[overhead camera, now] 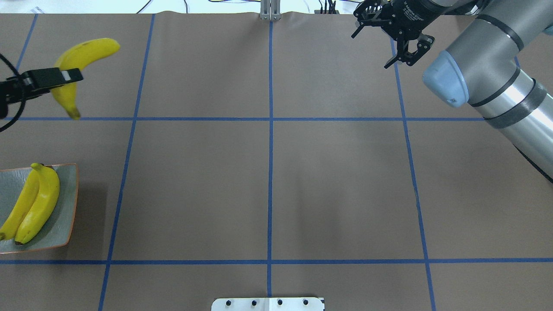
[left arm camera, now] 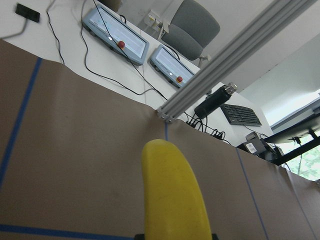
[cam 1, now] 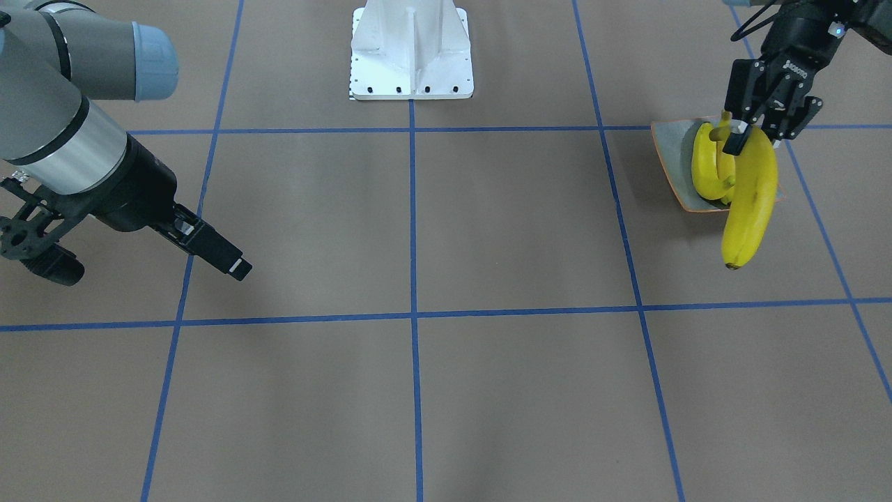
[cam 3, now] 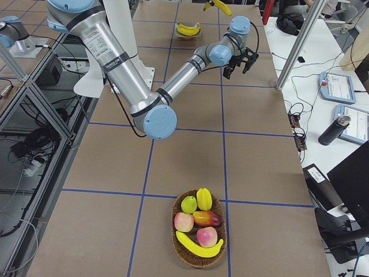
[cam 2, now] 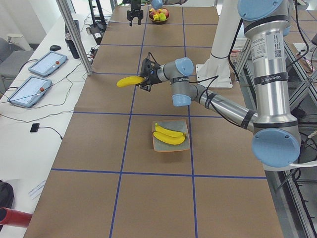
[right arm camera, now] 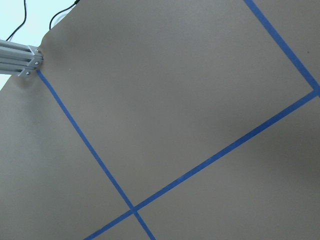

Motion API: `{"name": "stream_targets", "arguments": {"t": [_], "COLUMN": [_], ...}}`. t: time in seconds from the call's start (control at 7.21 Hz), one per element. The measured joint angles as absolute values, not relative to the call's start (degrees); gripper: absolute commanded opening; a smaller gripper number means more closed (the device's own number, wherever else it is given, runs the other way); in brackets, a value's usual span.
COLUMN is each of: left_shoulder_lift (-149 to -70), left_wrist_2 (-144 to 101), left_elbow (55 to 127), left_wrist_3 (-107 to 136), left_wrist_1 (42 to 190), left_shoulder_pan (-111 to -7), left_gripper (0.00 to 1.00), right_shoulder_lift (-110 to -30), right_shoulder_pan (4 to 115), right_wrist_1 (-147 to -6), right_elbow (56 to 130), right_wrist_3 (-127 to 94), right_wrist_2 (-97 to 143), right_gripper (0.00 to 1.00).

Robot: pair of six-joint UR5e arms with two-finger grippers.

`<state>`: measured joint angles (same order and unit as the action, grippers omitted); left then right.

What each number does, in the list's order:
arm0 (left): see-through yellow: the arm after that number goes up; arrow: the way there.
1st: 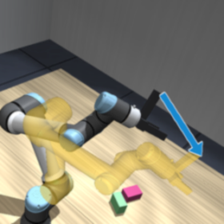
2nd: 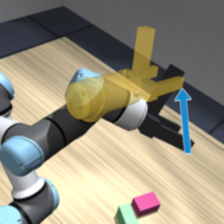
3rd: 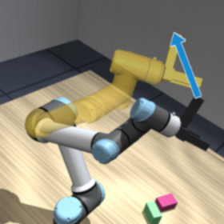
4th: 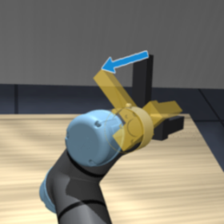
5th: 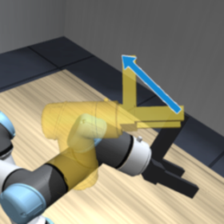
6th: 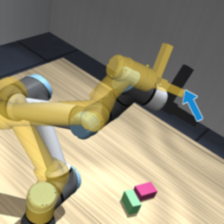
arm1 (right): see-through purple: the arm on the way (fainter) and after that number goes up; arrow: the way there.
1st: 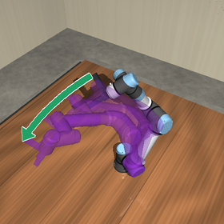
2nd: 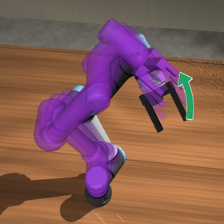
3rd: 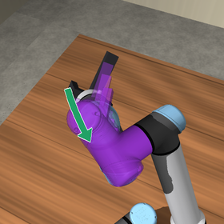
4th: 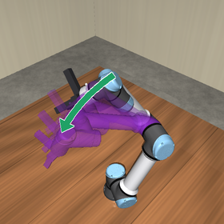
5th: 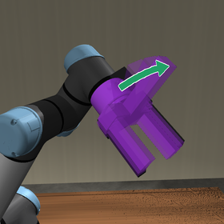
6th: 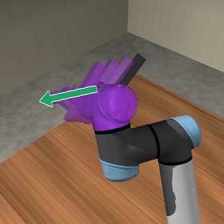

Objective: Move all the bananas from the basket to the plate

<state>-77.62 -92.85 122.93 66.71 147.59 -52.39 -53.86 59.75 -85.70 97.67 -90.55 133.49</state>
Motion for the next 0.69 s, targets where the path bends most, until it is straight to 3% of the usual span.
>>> {"name": "stream_targets", "arguments": {"t": [0.28, 0.69], "left_shoulder_lift": [-70.6, -62.2], "left_wrist_2": [-87.2, -68.3], "left_elbow": [123.6, 123.8], "left_wrist_3": [57.0, 51.3], "left_wrist_1": [147.6, 147.4], "left_shoulder_pan": [-50.7, -33.3], "left_gripper": [0.0, 0.0], "right_shoulder_lift": [-54.2, -54.4], "right_shoulder_pan": [59.0, 57.9], "right_wrist_1": [-85.7, -85.7], "right_elbow": [97.7, 98.1], "right_wrist_3": [-90.5, -90.5], "right_wrist_2": [131.5, 130.1], "right_gripper": [1.0, 1.0]}}
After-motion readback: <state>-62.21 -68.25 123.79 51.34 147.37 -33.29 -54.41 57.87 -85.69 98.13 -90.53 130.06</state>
